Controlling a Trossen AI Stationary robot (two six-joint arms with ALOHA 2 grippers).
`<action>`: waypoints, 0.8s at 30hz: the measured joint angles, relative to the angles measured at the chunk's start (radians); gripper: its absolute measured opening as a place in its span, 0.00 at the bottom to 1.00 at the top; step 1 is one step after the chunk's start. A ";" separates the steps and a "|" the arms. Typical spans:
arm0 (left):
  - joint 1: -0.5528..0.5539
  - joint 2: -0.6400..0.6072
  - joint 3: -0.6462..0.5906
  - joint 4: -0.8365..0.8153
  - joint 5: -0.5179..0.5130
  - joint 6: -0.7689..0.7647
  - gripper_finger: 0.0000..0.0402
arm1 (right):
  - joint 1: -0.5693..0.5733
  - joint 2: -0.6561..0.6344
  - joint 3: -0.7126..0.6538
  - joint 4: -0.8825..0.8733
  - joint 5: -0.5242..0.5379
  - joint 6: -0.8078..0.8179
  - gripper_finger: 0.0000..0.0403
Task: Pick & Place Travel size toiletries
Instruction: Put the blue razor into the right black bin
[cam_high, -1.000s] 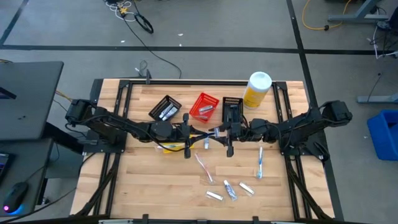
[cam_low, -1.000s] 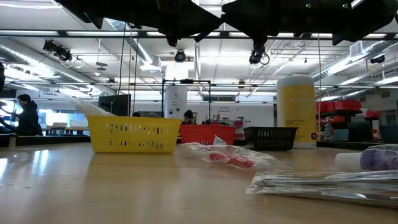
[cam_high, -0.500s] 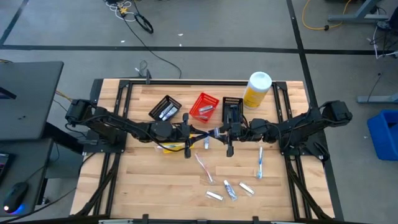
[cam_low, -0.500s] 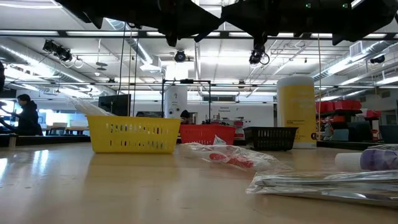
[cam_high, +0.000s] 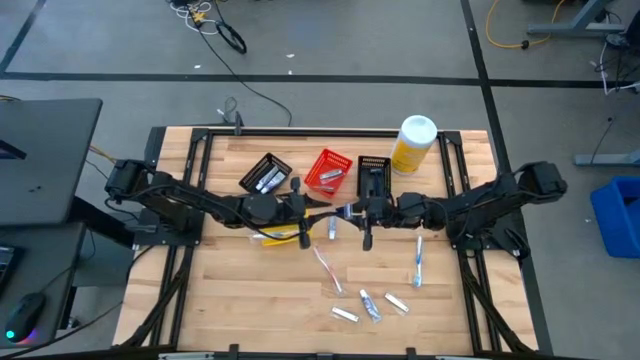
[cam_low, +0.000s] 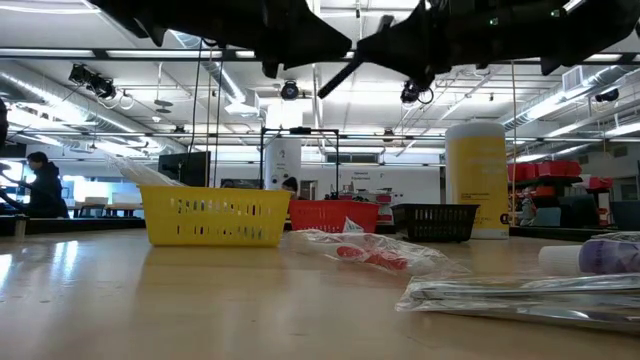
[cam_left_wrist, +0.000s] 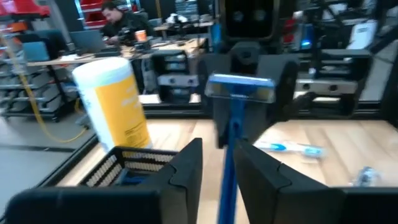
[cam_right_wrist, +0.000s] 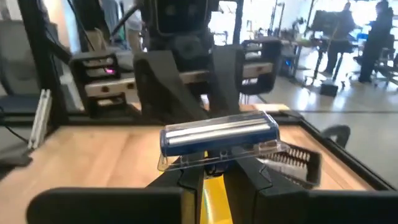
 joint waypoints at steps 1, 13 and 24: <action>0.000 0.000 0.000 -0.005 -0.017 -0.001 0.27 | 0.000 -0.008 0.000 -0.016 0.011 0.000 0.13; -0.001 0.000 0.000 -0.103 -0.090 -0.014 0.39 | -0.052 -0.168 0.000 -0.590 0.707 0.131 0.12; -0.001 0.000 0.000 -0.115 -0.091 -0.016 0.38 | -0.262 -0.042 -0.029 -0.704 0.537 0.427 0.12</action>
